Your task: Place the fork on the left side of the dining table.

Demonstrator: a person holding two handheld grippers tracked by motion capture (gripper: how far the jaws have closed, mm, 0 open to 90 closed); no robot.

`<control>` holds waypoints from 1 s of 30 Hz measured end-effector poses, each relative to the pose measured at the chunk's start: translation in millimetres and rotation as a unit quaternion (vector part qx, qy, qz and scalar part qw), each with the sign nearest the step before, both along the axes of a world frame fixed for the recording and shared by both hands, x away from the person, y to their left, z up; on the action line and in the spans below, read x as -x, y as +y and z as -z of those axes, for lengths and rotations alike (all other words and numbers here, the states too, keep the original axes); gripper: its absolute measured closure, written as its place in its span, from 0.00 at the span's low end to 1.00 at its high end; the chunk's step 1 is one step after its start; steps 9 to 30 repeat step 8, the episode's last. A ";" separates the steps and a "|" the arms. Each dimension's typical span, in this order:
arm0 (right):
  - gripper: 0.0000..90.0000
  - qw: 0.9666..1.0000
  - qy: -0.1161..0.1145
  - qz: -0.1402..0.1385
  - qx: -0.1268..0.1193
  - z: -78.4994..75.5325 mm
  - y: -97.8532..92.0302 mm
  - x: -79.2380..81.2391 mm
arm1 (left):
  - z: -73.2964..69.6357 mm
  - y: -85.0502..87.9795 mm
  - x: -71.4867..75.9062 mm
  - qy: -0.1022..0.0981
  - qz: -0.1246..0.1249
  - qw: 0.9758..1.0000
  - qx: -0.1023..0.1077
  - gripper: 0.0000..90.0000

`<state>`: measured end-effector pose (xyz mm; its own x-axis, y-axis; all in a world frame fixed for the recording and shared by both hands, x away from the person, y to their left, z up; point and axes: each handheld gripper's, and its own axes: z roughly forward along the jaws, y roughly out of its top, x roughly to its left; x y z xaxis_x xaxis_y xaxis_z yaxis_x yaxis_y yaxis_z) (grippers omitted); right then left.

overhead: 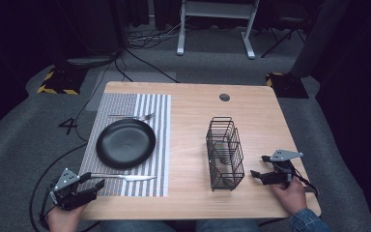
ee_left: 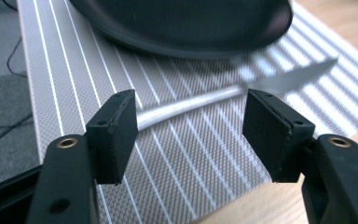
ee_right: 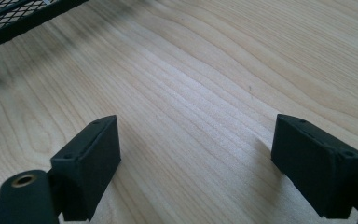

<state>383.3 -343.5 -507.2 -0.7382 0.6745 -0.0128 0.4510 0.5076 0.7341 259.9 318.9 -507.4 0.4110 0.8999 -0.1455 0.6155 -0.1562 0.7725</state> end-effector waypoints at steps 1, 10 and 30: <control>0.17 1.000 0.000 0.000 0.000 0.0 0.0 0.0 | 0.0 0.0 0.0 0.000 0.000 1.000 0.000 0.38; 0.17 1.000 0.000 0.000 0.000 0.0 0.0 0.0 | 11.7 -7.7 3.6 -0.012 0.014 0.998 -0.058 0.33; 0.17 1.000 0.000 0.000 0.000 0.0 0.0 0.0 | 11.7 -7.7 3.6 -0.012 0.014 0.998 -0.058 0.33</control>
